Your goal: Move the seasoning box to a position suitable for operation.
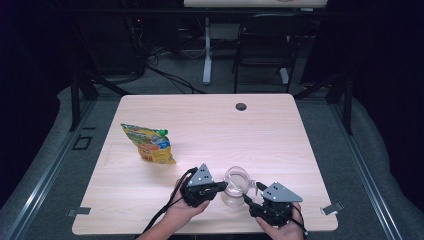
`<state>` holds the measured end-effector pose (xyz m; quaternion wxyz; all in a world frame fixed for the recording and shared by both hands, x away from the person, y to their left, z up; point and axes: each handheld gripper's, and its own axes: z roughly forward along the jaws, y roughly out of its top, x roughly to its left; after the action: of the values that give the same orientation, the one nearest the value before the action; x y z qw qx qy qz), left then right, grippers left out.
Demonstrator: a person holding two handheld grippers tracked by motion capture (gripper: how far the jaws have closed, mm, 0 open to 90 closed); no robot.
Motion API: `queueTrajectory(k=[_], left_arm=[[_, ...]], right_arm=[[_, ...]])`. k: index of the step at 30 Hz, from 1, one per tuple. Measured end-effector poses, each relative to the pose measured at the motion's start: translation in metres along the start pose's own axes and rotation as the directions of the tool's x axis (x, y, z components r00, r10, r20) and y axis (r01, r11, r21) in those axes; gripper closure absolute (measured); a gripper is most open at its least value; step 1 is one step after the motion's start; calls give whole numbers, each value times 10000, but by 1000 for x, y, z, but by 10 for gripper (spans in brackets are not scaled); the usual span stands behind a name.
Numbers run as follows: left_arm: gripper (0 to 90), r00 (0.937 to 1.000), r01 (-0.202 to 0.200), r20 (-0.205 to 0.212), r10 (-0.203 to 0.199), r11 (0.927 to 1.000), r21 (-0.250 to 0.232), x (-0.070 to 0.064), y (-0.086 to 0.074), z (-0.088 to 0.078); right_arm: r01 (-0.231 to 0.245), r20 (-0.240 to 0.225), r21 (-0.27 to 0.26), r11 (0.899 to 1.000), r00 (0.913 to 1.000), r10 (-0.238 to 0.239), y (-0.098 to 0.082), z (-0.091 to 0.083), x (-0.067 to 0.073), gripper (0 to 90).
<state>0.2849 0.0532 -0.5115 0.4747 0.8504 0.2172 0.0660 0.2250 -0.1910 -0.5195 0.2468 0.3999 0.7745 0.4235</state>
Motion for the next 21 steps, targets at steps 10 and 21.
queueTrajectory(k=[10,21], left_arm=[[900,10000,24,11,-24,10000,-58,0,-1,0],[900,10000,-2,-10,2,10000,-58,0,-1,0]], right_arm=[[-51,-90,-138,9999,9999,49,0,-1,-1,421],[121,-204,-497,9987,9997,-131,3,-5,2,434]])
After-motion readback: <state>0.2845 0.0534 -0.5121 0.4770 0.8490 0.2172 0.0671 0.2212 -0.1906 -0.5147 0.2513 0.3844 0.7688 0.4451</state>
